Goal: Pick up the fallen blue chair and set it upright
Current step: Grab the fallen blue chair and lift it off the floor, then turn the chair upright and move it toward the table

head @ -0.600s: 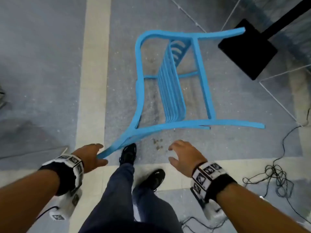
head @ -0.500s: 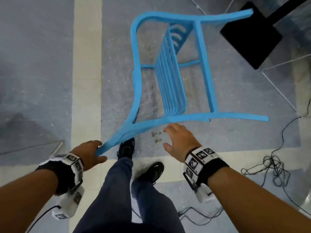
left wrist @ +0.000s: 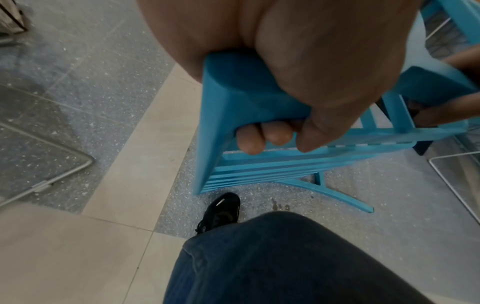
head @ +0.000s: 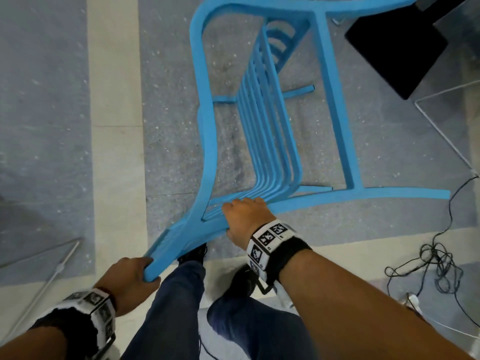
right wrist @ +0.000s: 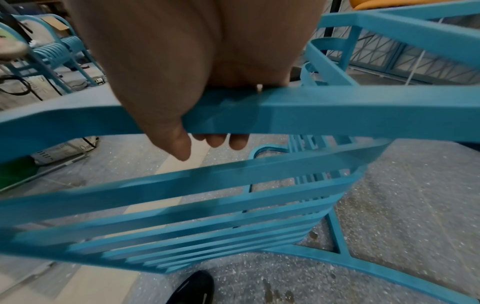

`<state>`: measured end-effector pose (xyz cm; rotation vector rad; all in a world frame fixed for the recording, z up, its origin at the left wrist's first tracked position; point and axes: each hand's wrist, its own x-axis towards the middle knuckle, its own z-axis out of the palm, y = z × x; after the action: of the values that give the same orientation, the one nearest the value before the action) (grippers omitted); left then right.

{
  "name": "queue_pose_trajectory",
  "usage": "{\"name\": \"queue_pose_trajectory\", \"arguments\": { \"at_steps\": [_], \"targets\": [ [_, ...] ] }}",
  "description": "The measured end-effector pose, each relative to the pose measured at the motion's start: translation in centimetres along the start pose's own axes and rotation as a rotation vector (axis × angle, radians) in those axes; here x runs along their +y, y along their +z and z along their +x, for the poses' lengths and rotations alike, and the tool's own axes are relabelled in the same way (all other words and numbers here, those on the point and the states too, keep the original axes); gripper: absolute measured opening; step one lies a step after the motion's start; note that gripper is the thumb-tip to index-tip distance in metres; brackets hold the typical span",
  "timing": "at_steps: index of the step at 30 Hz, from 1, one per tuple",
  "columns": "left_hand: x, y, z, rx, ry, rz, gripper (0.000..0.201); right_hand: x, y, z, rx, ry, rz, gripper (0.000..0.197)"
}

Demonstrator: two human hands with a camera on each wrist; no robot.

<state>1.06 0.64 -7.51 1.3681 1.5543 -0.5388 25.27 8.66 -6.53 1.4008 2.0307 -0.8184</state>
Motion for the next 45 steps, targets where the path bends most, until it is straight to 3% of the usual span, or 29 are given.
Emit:
{"name": "queue_pose_trajectory", "arguments": {
  "at_steps": [8, 15, 21, 25, 32, 37, 40, 44, 45],
  "targets": [
    [1.0, -0.4, -0.9, 0.085, 0.008, -0.041, 0.015, 0.3, -1.0, 0.8, 0.023, -0.096, -0.004, 0.019],
    [6.8, -6.3, -5.7, 0.186, 0.099, 0.064, 0.014, 3.4, -7.5, -3.0, 0.167, -0.097, 0.007, 0.019],
    [14.9, -12.3, -11.3, 0.217, 0.204, 0.262, 0.014, 7.4, -13.0, -8.4, 0.291, 0.038, 0.079, 0.027],
    [20.1, -15.8, -15.4, 0.263, 0.312, 0.263, 0.011, 10.2, -15.1, -11.9, 0.404, 0.143, 0.209, 0.025],
    [31.2, -19.8, -22.1, 0.394, 0.559, 0.415, 0.010, 15.4, -17.0, -18.9, 0.644, 0.343, 0.610, 0.023],
    [38.3, -17.8, -24.8, 0.443, 0.731, 0.489, 0.010, 18.8, -14.2, -22.8, 0.772, 0.509, 0.973, 0.033],
    [41.5, -14.7, -25.7, 0.446, 0.792, 0.596, 0.006, 20.0, -11.2, -24.5, 0.818, 0.640, 1.066, 0.044],
    [44.7, -9.6, -27.4, 0.362, 0.845, 0.725, 0.015, 20.6, -6.8, -27.2, 0.812, 0.729, 1.123, 0.012],
    [45.2, -8.5, -27.6, 0.343, 0.872, 0.747, 0.015, 20.5, -5.8, -27.9, 0.807, 0.744, 1.117, 0.012]
  ]
}}
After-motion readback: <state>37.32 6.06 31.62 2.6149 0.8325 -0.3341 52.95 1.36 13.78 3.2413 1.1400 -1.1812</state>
